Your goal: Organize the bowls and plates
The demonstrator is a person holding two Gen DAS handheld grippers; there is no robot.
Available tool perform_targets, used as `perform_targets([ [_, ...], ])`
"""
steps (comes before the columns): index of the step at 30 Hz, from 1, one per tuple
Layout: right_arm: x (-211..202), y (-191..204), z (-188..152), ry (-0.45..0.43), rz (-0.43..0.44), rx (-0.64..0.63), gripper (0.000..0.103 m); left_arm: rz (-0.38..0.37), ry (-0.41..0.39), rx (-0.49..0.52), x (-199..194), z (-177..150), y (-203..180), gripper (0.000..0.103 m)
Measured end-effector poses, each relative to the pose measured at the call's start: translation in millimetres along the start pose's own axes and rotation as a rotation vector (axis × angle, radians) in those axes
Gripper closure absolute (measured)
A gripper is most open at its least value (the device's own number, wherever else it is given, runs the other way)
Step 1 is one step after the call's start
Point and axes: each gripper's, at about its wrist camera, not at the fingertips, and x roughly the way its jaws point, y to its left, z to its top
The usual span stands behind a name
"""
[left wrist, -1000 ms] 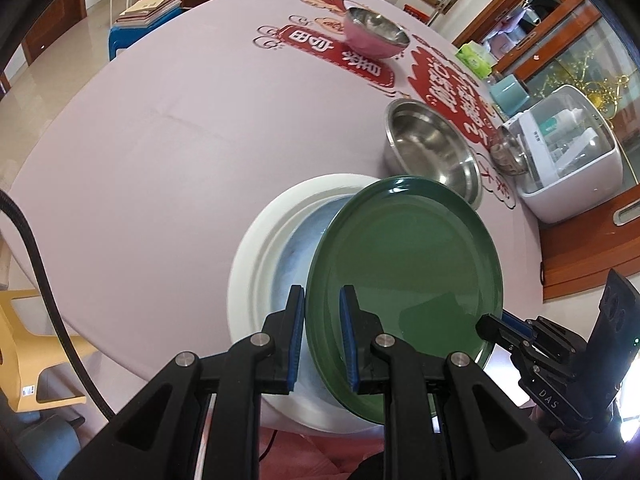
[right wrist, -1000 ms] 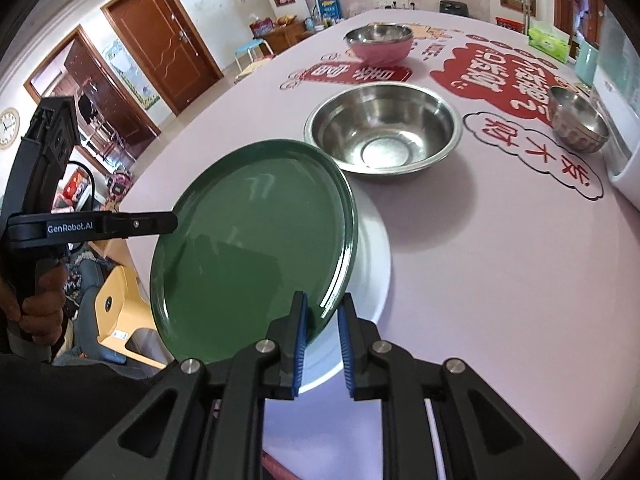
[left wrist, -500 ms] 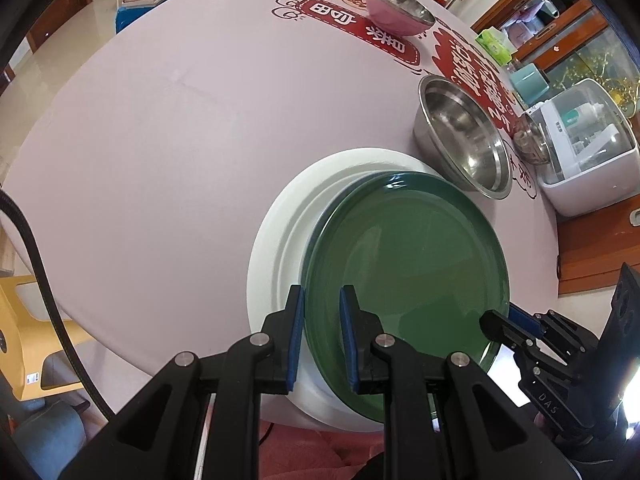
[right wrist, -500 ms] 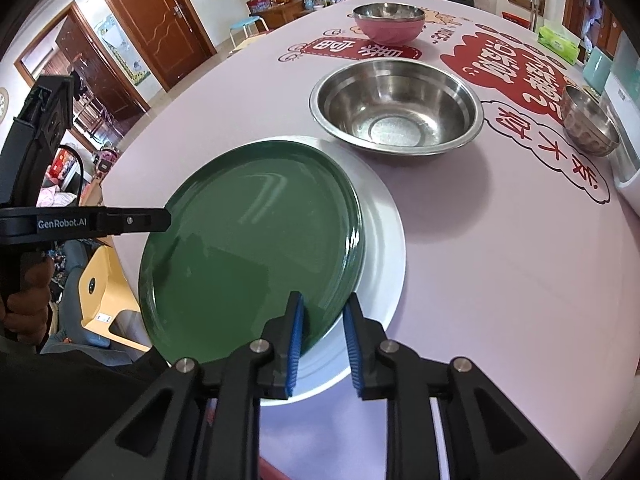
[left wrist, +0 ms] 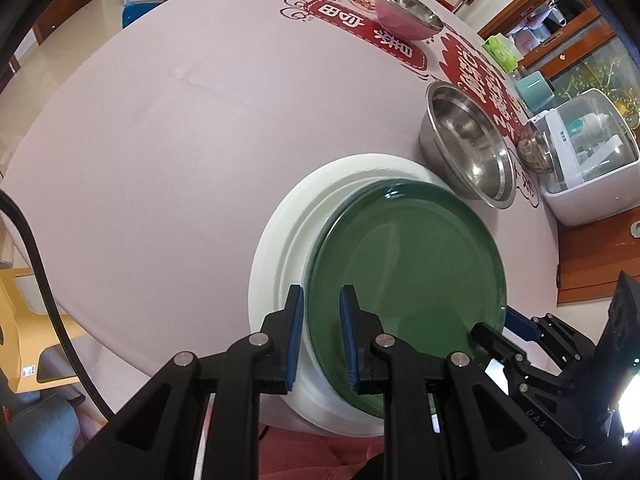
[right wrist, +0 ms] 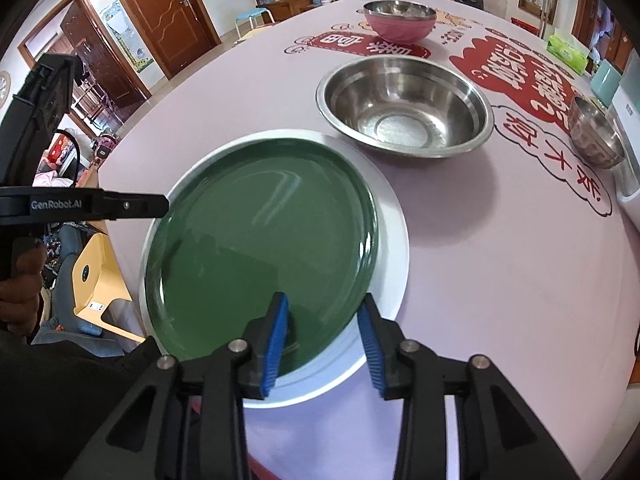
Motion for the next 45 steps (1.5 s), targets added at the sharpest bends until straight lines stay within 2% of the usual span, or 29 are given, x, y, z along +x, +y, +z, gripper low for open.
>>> perform_targets([
  [9, -0.3, 1.7, -0.9, 0.005, 0.044, -0.045, 0.053, 0.01, -0.023, 0.004, -4.2, 1.3, -5.3, 0.086],
  [14, -3.1, 0.4, -1.2, -0.003, 0.05, -0.066, 0.053, 0.007, -0.034, 0.015, -8.7, 3.6, -12.3, 0.085],
  [26, -21.9, -14.5, 4.2, -0.081, 0.053, -0.066, 0.052, 0.019, -0.094, 0.094, -24.3, 20.5, -48.1, 0.081],
  [34, -31.2, -31.9, 16.0, -0.129, 0.028, -0.031, 0.052, 0.059, -0.125, 0.159, -29.6, 40.7, -72.7, 0.078],
  [45, -29.8, -52.5, 39.3, -0.17, -0.022, -0.002, 0.052, 0.074, -0.154, 0.212, -27.5, 82.2, -103.0, 0.075],
])
